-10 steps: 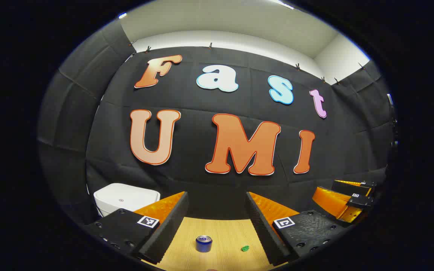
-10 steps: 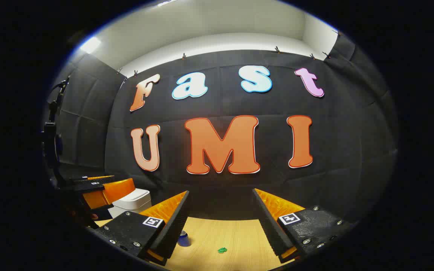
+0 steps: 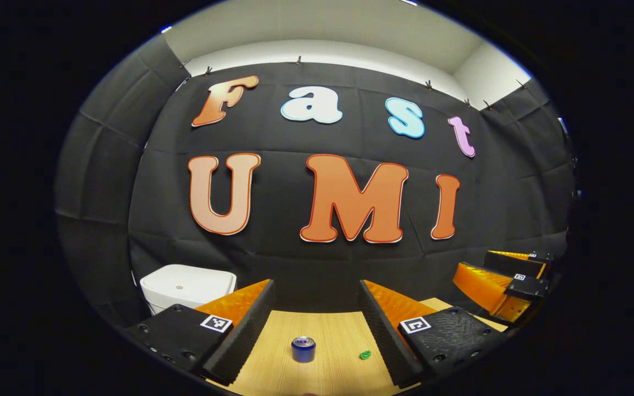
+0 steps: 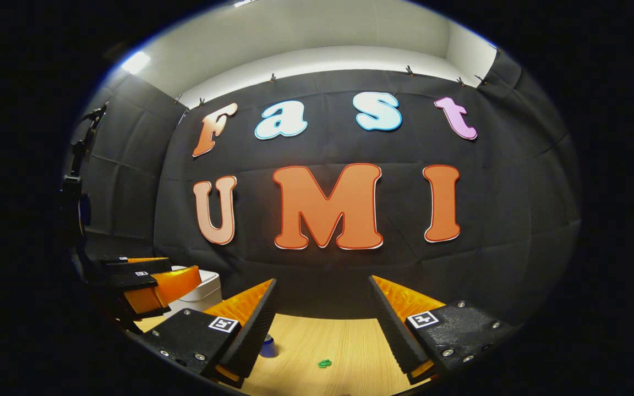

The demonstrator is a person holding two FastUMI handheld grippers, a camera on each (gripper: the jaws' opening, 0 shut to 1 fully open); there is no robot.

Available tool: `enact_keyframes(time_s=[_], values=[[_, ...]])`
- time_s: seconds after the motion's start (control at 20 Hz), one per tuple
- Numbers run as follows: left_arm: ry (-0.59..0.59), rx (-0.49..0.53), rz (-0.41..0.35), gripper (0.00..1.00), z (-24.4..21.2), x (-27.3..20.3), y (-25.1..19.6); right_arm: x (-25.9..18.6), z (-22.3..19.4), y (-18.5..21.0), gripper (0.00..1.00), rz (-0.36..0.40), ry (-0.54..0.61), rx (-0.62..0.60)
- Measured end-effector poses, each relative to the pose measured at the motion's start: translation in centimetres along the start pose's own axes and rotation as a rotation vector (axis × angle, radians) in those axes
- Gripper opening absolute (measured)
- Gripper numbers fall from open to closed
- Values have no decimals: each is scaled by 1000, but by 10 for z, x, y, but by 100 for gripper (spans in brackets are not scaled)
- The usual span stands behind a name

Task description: Press the lid of the desktop garbage bin to open it, pick up the crumpled paper on the desktop and throw it into the bin, then pick up the pop can on the desktop and drop it into the bin, and finally close the garbage bin lid.

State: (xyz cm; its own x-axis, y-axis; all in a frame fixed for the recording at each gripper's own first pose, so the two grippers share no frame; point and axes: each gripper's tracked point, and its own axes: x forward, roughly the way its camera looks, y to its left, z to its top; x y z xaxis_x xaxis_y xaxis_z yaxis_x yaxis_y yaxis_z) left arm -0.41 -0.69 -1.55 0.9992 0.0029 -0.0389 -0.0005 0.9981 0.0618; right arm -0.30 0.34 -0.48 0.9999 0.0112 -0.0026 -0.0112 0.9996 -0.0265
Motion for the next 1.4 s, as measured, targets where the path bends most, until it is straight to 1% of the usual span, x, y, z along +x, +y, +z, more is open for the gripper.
enact_keyframes(time_s=[0.1, 0.25, 0.4, 0.5, 0.7, 0.75, 0.85, 0.95, 1.05, 1.15, 1.35, 1.4], values=[[5, 10, -11, 95, 0, -4, -3, -5, 7, 5, 95, 20, -24, 20], [7, 24, -15, 95, -2, -6, -5, -7, 13, -1, 95, -2, -53, -6], [3, 11, -33, 94, 2, -10, -8, -7, 4, 5, 95, 10, -25, 4], [-7, 4, -31, 94, 3, -13, -9, -10, -1, 14, 95, 49, 5, 24], [-2, 13, -25, 95, 2, -15, -6, -12, 1, 12, 95, 38, -1, 7], [-3, 7, -26, 93, 1, -17, -7, -12, 1, 12, 95, 32, -2, 6], [-2, 6, -27, 94, 1, -16, -7, -12, -1, 9, 95, 19, 6, 0], [4, 4, -36, 94, -1, -15, -12, -14, -7, 2, 95, -5, 18, -33], [9, 8, -34, 94, -6, -14, -14, -15, -7, 1, 95, -2, 19, -49], [26, 19, -28, 95, -14, -13, -17, -16, -11, 2, 95, 10, 29, -42], [37, 21, -23, 95, -18, -12, -26, -16, -25, -4, 95, 23, 72, -53], [38, 25, -22, 93, -18, -11, -29, -16, -25, -5, 95, 28, 76, -51]])
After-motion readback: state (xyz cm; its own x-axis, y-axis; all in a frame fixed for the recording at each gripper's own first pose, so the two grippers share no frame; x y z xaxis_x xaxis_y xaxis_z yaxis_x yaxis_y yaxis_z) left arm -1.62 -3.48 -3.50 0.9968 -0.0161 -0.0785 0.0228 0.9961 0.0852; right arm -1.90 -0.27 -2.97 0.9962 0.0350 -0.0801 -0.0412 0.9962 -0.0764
